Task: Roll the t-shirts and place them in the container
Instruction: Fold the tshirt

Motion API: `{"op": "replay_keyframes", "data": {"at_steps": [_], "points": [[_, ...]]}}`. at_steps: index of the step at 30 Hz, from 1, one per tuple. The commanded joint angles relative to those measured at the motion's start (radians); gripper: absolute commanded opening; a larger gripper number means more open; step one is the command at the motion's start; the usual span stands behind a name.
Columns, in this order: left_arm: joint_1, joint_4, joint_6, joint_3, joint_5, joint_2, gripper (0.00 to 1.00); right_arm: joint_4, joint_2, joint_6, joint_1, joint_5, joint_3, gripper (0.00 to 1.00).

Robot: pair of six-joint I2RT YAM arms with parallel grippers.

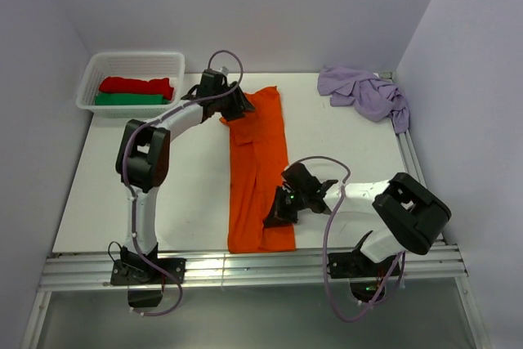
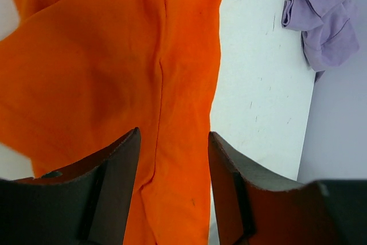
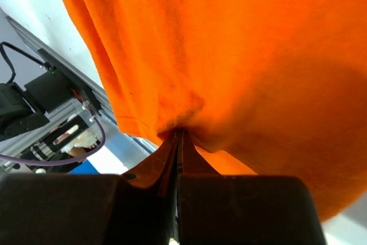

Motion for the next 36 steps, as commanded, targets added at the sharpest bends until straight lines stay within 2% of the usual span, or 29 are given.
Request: {"op": "replay_keyframes", "data": {"at_steps": [1,6,11,16,21,27,29,30,31,36], "points": [[-0.004,0.091,0.015,0.089,0.07,0.046,0.56,-0.019,-0.011,0.007,0.031,0.036,0.043,0.0],[-0.004,0.119,0.001,0.11,0.085,0.14,0.55,-0.073,-0.082,0.005,0.057,0.067,0.047,0.0],[-0.004,0.137,0.012,0.145,0.07,0.227,0.54,-0.149,-0.07,-0.02,0.064,0.066,0.075,0.0],[-0.001,0.111,0.018,0.267,0.047,0.33,0.54,-0.172,-0.031,-0.027,0.109,0.057,0.067,0.0],[0.019,0.062,0.008,0.387,0.028,0.425,0.54,-0.143,-0.019,0.006,0.161,0.05,-0.011,0.0],[0.033,0.062,0.001,0.435,0.034,0.457,0.55,-0.182,-0.059,0.022,0.224,0.092,-0.045,0.0],[0.033,0.067,0.001,0.424,0.036,0.445,0.55,-0.232,-0.109,0.016,0.227,0.15,-0.019,0.14],[0.034,0.073,0.004,0.409,0.036,0.431,0.55,-0.248,-0.152,0.01,0.226,0.171,-0.005,0.3],[0.033,0.074,0.006,0.398,0.034,0.422,0.55,-0.299,-0.169,0.003,0.227,0.197,0.039,0.36],[0.033,0.087,0.018,0.343,0.033,0.39,0.55,-0.487,-0.16,-0.04,0.238,0.386,0.211,0.48]]}}
